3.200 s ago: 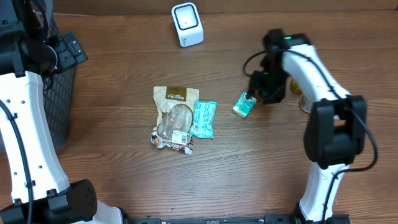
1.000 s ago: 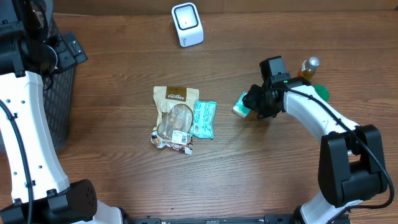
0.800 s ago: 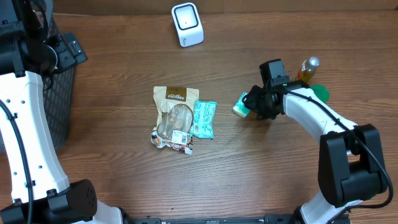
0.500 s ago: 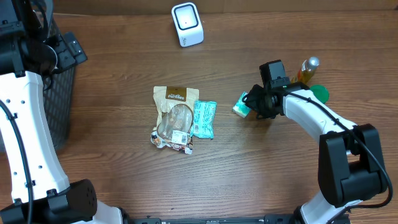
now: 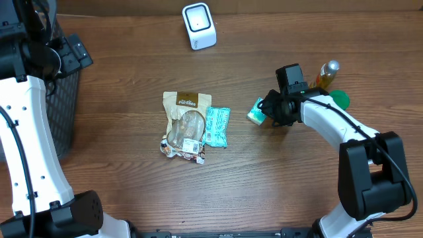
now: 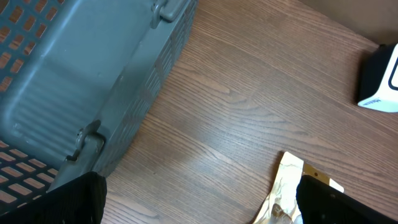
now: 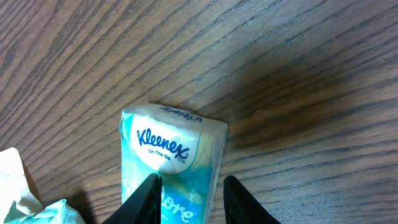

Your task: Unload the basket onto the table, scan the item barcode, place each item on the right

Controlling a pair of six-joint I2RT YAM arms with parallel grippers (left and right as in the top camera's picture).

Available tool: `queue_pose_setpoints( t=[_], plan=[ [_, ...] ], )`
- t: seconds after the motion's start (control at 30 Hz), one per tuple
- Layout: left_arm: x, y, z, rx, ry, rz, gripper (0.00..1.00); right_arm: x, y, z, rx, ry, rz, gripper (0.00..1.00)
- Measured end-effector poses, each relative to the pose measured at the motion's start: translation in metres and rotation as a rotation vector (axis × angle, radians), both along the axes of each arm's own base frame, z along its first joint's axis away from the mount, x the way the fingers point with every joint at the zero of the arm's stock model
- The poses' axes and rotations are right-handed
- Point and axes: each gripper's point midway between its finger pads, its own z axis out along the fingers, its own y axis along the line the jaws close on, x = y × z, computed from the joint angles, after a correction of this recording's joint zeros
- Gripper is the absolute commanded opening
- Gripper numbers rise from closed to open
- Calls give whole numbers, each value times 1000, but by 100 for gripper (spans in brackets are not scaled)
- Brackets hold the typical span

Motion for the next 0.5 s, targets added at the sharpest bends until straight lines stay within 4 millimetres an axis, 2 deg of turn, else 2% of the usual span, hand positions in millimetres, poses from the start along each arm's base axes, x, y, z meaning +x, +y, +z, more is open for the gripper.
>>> queue_pose_setpoints(
  t=[0.23, 0.5],
  plan=[
    [0, 0, 0, 0, 0, 0, 99, -1, 0, -14, -5, 27, -3, 30],
    [0, 0, 0, 0, 0, 0, 100, 1, 0, -15, -1, 24, -7, 24]
  ],
)
